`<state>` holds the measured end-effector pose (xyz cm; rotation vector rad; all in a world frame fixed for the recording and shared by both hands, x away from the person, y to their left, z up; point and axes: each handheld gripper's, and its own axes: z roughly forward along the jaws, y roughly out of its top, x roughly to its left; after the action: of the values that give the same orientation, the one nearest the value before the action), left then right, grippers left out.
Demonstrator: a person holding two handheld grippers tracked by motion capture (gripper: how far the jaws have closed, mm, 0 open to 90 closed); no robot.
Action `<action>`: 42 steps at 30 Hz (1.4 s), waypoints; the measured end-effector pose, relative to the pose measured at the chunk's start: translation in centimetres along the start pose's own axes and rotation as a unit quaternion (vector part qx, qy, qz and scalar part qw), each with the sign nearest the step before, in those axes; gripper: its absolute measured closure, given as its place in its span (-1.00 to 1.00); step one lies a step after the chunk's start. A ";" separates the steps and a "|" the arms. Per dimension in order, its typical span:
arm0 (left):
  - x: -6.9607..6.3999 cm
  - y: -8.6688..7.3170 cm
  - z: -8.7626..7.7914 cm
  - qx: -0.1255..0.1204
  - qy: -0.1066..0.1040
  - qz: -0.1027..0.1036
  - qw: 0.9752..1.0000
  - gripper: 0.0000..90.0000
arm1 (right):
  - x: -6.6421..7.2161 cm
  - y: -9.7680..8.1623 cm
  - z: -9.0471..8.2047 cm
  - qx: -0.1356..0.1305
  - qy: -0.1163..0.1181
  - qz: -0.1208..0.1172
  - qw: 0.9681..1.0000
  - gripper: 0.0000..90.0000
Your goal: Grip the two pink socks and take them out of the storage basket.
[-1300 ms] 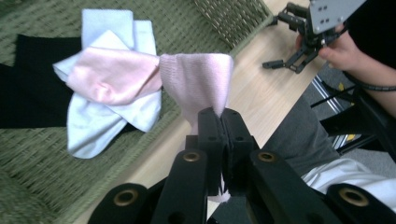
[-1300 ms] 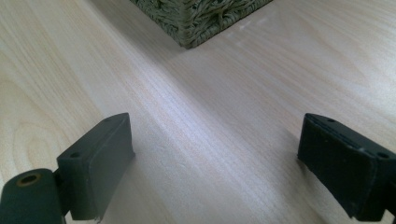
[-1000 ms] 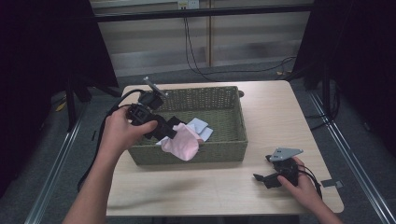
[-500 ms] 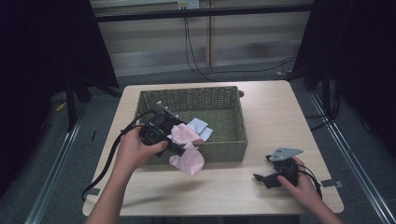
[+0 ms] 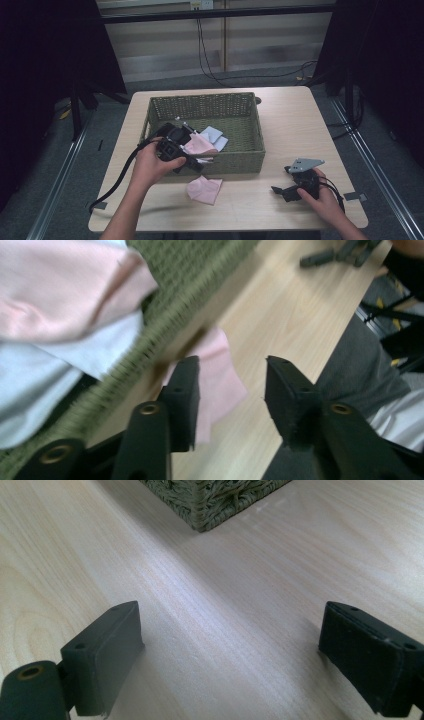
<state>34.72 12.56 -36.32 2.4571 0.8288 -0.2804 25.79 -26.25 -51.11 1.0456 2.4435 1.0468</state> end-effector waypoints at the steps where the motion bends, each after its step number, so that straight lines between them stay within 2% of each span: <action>1: 0.2 0.2 -0.2 -0.005 0.004 0.003 1.000 0.20 | 0.0 0.0 0.0 0.000 0.000 -0.001 1.000 -0.79; 4: 1.1 0.7 -0.7 -0.023 0.013 -0.010 1.000 0.12 | 0.0 0.0 0.0 0.000 0.000 0.000 1.000 -0.79; 8: 1.9 1.2 -1.0 -0.031 0.022 -0.013 0.999 0.05 | 0.0 0.0 0.0 0.000 0.000 -0.001 1.000 -0.79; 10: 2.6 1.8 -1.1 -0.037 0.035 -0.015 0.999 0.03 | 0.0 0.0 0.0 0.000 0.000 -0.001 1.000 -0.79; 13: 2.9 2.1 -1.0 -0.036 0.046 -0.013 0.998 0.01 | 0.0 0.0 0.0 0.000 0.000 -0.001 1.000 -0.79; 14: 3.2 2.3 -0.8 -0.040 0.050 -0.020 0.998 -0.02 | 0.0 0.0 0.0 0.000 0.000 -0.001 1.000 -0.79; 19: 4.1 2.7 -0.6 -0.043 0.063 -0.021 0.997 -0.10 | 0.0 0.0 0.0 0.000 0.000 -0.001 1.000 -0.79; 24: 5.1 3.2 -0.3 -0.041 0.072 -0.028 0.996 -0.12 | 0.0 0.0 0.0 0.000 0.000 -0.001 1.000 -0.79; 26: 5.3 3.8 0.0 -0.028 0.079 -0.029 0.996 -0.12 | 0.0 0.0 0.0 0.000 0.000 0.000 1.000 -0.79; 31: 5.7 4.9 0.5 -0.019 0.085 -0.027 0.996 -0.12 | 0.0 0.0 0.0 0.000 0.000 -0.001 1.000 -0.79; 37: 7.5 5.6 1.8 -0.006 0.098 -0.053 0.994 -0.12 | 0.0 0.0 0.0 0.000 0.000 -0.001 1.000 -0.79; 42: 8.5 6.0 2.8 0.002 0.095 -0.058 0.994 -0.13 | 0.0 0.0 0.0 -0.001 0.000 0.001 1.000 -0.79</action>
<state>45.06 11.33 -39.16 2.4696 1.0541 -0.0906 25.79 -26.24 -51.11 1.0469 2.4417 1.0490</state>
